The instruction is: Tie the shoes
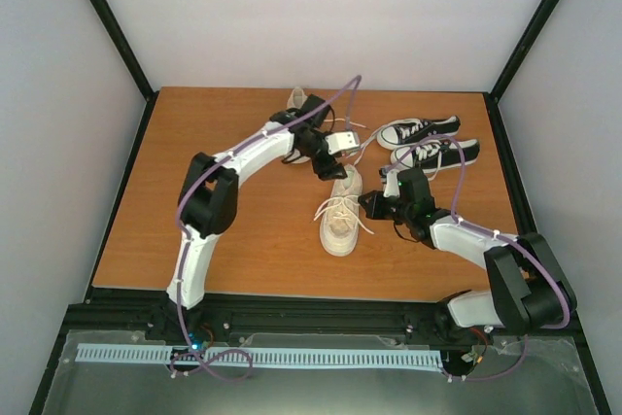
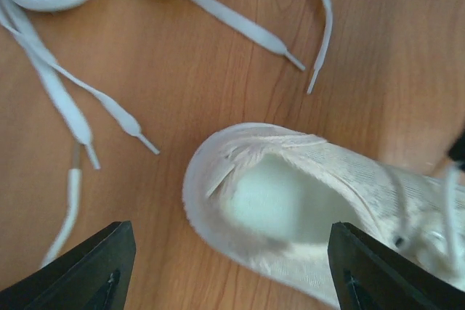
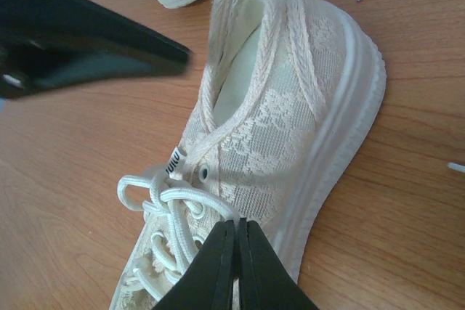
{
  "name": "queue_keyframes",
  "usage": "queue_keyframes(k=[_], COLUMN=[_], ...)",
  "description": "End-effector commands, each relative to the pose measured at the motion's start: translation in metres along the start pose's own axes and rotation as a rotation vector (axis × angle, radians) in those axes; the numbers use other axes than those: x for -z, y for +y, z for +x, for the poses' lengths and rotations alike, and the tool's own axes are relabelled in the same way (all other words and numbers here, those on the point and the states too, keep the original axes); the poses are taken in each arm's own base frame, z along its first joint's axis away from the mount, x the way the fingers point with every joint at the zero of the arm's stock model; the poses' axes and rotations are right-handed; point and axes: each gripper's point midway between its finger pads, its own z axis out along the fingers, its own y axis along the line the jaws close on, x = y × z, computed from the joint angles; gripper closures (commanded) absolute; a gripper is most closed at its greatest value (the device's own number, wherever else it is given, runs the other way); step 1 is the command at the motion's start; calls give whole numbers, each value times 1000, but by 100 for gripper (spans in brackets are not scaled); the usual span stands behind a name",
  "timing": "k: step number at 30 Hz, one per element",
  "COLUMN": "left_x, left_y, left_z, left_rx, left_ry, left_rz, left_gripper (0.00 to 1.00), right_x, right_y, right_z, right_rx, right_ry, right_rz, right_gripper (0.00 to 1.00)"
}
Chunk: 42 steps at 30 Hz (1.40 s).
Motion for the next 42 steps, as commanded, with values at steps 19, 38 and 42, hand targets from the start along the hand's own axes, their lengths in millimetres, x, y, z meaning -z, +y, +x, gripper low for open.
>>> queue_keyframes(k=[19,38,42], left_x=[-49,-32,-31], left_y=[27,41,44], left_z=[24,50,56], left_rx=[42,102,112], left_ry=[129,144,144], left_rz=[-197,-317,-317], left_gripper=[99,99,99], right_x=[25,32,36], right_y=[-31,-61,-78], right_z=[-11,3,7], right_rx=[-43,-263,-317], right_ry=[-151,-158,-162], right_rz=[177,262,289], right_gripper=[97,97,97])
